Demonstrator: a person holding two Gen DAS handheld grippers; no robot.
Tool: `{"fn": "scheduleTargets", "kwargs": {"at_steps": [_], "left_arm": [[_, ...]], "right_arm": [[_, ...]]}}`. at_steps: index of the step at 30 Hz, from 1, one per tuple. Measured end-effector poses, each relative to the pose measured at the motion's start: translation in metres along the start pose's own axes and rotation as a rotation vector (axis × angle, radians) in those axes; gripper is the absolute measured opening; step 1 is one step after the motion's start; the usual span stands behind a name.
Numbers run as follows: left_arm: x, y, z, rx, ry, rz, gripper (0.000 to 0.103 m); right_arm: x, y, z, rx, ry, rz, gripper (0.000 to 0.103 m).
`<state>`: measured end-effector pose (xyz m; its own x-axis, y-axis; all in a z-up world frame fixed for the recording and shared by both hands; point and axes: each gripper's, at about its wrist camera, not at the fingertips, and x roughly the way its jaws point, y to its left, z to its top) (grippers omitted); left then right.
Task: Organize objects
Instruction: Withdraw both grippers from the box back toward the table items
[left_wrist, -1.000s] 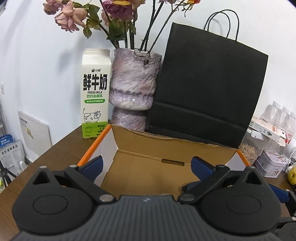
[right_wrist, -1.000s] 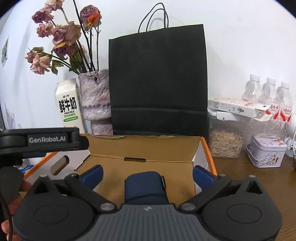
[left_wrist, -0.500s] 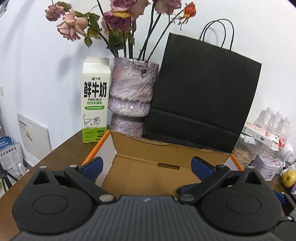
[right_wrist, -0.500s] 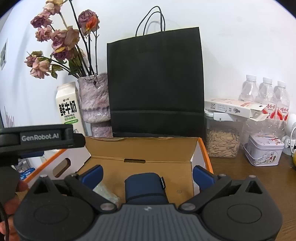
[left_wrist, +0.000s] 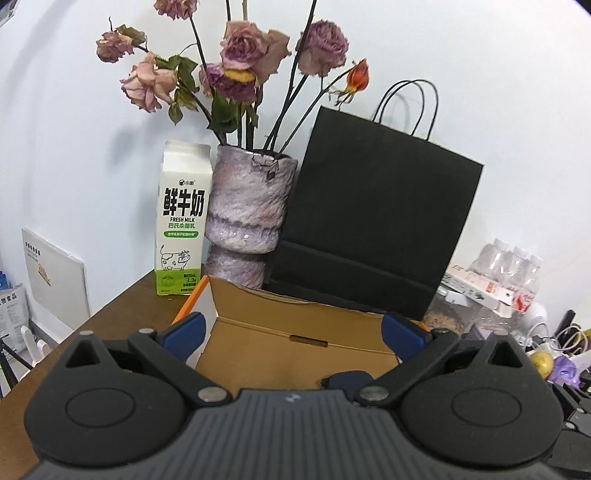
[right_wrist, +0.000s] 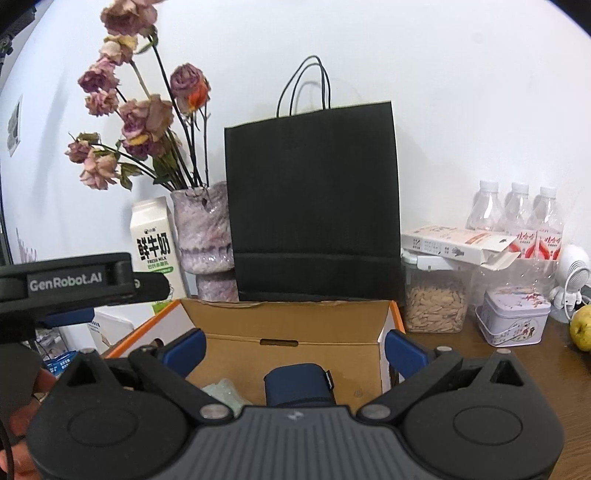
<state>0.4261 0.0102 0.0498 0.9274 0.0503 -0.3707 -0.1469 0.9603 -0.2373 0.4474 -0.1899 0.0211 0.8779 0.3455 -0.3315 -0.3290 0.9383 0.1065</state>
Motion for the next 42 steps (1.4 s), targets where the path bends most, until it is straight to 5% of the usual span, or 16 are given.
{"fn": "scheduleTargets", "kwargs": {"at_steps": [42], "left_arm": [[-0.141, 0.014, -0.053, 0.157, -0.058, -0.064, 0.103]], "right_arm": [[-0.147, 0.041, -0.05, -0.126, -0.07, 0.018, 0.103]]}}
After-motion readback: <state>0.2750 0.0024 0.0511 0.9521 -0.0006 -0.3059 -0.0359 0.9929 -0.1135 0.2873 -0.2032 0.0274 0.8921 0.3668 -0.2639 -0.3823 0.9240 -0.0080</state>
